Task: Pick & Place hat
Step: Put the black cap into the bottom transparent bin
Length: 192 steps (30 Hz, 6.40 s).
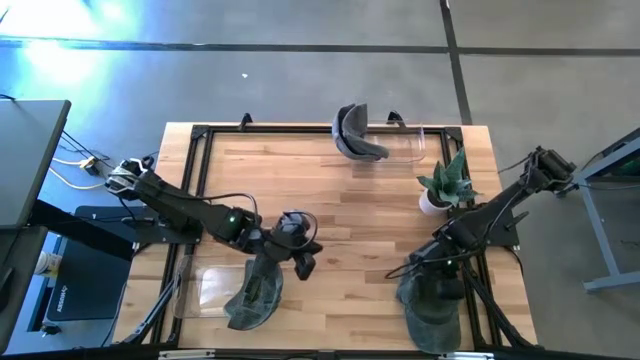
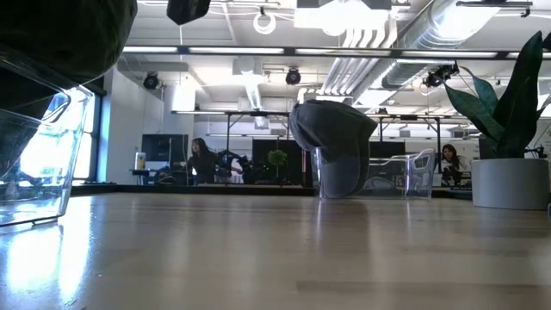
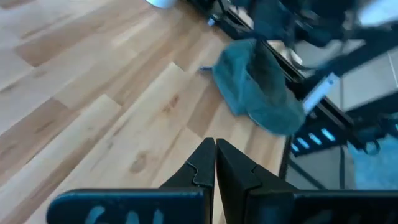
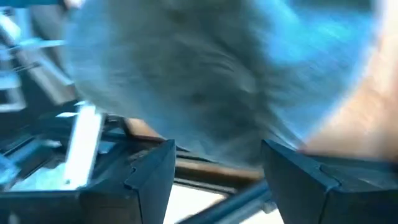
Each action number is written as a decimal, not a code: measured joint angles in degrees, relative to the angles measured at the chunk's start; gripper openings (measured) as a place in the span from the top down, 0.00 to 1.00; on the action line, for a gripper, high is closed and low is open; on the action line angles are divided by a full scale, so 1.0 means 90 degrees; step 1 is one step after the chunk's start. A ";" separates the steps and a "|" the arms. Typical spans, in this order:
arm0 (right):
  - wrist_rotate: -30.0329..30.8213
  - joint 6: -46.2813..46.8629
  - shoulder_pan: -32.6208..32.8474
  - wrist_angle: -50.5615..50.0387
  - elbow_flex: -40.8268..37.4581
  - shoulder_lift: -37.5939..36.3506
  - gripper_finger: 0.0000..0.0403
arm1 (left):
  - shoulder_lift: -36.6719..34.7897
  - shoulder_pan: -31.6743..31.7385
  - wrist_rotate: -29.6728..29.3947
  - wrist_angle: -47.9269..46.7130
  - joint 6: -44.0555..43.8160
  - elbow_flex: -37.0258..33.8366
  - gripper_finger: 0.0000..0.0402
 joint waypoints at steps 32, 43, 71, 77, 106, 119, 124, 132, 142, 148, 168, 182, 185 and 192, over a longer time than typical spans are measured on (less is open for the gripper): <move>0.0278 -0.0270 -0.0883 0.6657 -0.0604 -0.0561 0.98 | 0.0005 -0.0112 -0.0834 0.2037 0.2021 0.0000 0.98; 0.0476 -0.0525 -0.1960 0.8021 -0.0600 -0.0594 0.98 | 0.0045 0.0333 0.0402 0.3866 0.4913 0.0000 0.75; -0.0368 -0.0406 -0.2342 0.8033 -0.0605 -0.0613 0.99 | 0.1406 0.0328 0.3051 0.3818 0.3016 0.0107 0.59; -0.0719 0.0091 -0.2166 0.8141 -0.0605 -0.0613 0.95 | 0.1406 0.0206 0.4007 0.3793 0.3060 0.0811 0.92; 0.1898 -0.3972 0.0119 0.9213 -0.0567 -0.0613 0.52 | 0.1401 0.0175 0.3272 -0.0167 0.4022 0.3712 1.00; 0.2483 -0.4098 0.0117 0.9503 -0.0432 -0.0613 0.60 | 0.1395 0.0175 0.3394 0.0426 0.4156 0.3742 1.00; 0.2740 -0.5407 0.0157 0.9357 -0.0432 -0.0440 0.56 | 0.1376 0.0177 0.3386 0.0529 0.4206 0.3742 1.00; 0.1671 -0.4503 0.0179 0.9229 -0.0442 -0.0480 0.70 | 0.1333 0.0261 0.3398 0.0350 0.4149 0.3742 1.00; 0.1938 -0.3178 0.0162 0.9512 -0.0101 -0.0604 0.96 | 0.1384 0.0265 0.3407 0.0417 0.4017 0.3744 1.00; 0.1915 -0.3036 0.0136 0.9105 0.0324 -0.0604 0.98 | 0.1394 0.0410 0.3705 0.0250 0.3625 0.3745 0.83; 0.1498 -0.2578 -0.0297 0.8000 0.0889 -0.0604 0.99 | 0.1897 0.0512 0.5664 0.1241 0.3525 0.3740 0.38; 0.1223 -0.2207 -0.0293 0.8088 0.0889 -0.0608 1.00 | 0.1902 0.0607 0.6553 0.1453 0.2888 0.3740 0.59; 0.1224 -0.2235 -0.0292 0.8213 0.0889 -0.0615 1.00 | 0.1902 0.0767 0.6379 0.1712 0.2788 0.3740 0.60; 0.1440 -0.2393 -0.0297 0.8165 0.0889 -0.0613 1.00 | 0.2304 0.0778 0.6148 0.2389 0.2093 0.3750 0.57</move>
